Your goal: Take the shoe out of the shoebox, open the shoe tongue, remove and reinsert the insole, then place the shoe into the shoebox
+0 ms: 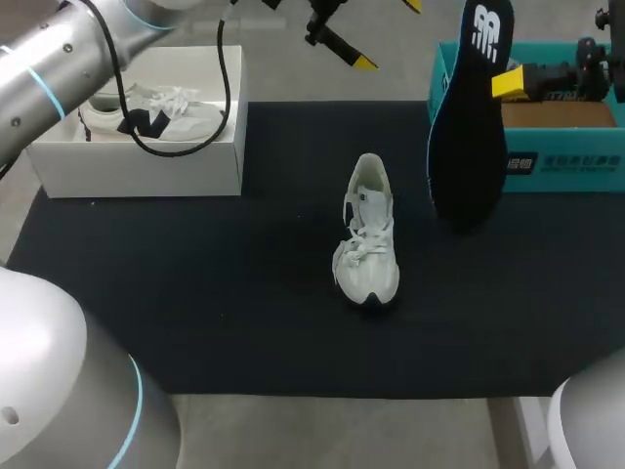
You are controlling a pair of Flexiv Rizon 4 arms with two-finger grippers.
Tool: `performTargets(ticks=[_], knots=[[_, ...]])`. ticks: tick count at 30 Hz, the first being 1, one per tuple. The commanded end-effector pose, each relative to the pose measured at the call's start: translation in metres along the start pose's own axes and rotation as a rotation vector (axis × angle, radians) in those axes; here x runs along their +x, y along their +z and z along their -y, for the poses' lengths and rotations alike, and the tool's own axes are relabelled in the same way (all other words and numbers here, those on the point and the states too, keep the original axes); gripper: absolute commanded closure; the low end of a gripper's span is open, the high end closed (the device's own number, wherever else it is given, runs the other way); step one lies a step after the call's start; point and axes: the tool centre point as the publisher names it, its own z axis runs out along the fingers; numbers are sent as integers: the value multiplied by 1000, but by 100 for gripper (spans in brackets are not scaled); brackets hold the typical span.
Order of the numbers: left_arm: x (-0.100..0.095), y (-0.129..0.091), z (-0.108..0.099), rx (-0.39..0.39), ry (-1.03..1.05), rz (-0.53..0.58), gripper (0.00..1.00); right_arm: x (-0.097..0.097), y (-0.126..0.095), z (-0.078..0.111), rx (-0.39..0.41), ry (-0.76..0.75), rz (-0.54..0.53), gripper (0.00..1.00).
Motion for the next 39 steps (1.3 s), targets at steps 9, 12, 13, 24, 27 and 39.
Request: performTargets(ticks=[9, 12, 13, 24, 27, 39], knots=[[-4, -37, 43, 141, 345, 264, 0, -25, 0, -58, 123, 201, -108, 100], [-8, -42, 58, 144, 412, 285, 0, -28, 2, -68, 148, 214, -115, 100], [-10, -44, 63, 157, 431, 287, 0, -28, 3, -71, 152, 215, -95, 100], [-13, -46, 73, 168, 428, 301, 0, -30, 3, -75, 136, 212, -69, 100], [-13, -46, 73, 168, 428, 301, 0, -30, 3, -75, 136, 212, -69, 100], [-30, -39, 85, 47, 427, 450, 0, -33, 2, -87, 114, 238, -101, 100]])
